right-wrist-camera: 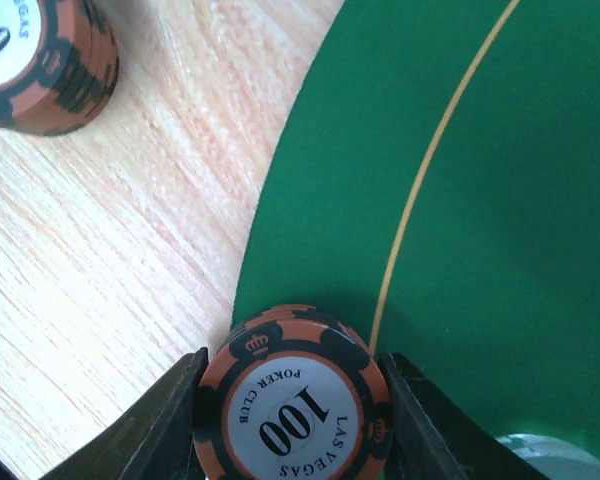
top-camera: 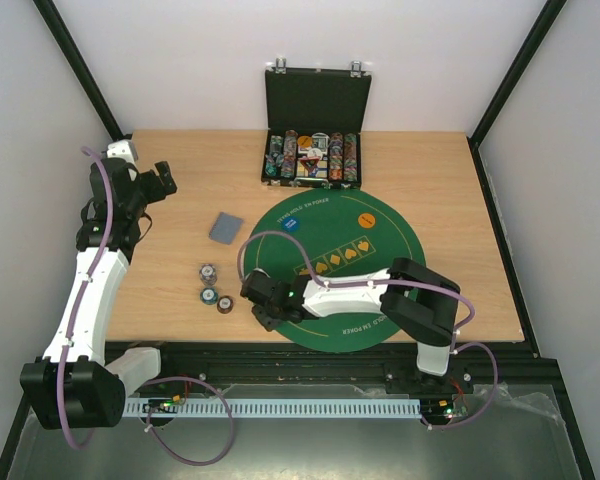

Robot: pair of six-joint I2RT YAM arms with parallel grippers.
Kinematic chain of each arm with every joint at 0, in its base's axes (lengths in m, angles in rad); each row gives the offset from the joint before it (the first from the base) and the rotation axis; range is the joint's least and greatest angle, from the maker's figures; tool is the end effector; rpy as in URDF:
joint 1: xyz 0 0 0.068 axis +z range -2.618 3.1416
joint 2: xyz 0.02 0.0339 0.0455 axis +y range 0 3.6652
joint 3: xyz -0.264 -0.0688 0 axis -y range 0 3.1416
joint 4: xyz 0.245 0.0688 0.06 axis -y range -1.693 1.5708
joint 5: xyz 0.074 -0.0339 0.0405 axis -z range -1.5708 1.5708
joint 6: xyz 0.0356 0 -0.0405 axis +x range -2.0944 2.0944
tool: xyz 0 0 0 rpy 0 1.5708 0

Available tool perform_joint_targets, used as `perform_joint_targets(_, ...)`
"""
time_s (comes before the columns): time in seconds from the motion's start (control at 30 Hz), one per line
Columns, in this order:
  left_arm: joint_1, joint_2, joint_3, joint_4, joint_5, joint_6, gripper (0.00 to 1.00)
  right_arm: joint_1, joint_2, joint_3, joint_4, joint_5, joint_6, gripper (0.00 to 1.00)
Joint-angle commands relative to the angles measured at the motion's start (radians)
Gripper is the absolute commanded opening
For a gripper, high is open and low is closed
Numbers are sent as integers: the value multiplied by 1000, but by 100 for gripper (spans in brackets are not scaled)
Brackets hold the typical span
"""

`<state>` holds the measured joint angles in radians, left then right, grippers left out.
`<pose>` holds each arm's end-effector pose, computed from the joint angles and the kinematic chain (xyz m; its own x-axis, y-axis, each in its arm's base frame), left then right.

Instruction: Distribute texas hold em gaming equipment

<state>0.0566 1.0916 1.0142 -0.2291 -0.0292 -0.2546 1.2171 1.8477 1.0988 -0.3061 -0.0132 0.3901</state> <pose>0.2512 0.0153 0.3556 -0.2703 -0.2675 -0.9249 -0.1575 0.9600 -0.2316 0.1265 0.3440 0.1492 -0.6362 -0.6254 -0.4518 -0.7550 0.6250 0.1982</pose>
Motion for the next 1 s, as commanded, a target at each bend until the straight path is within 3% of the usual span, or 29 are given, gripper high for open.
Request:
perform_joint_targets(0.0, 3, 2, -8, 17, 8, -6, 99, 22, -29, -22, -12, 26, 16, 40)
perform_joint_targets(0.7, 3, 5, -9, 19, 14, -8, 99, 36, -58, -96, -13, 21, 30, 40)
perform_joint_targets(0.83, 3, 5, -10, 19, 14, -8, 99, 36, -52, -91, -8, 15, 25, 44)
perform_joint_targets(0.97, 3, 7, -9, 19, 13, -7, 100, 36, -59, -86, 0, 5, 20, 53)
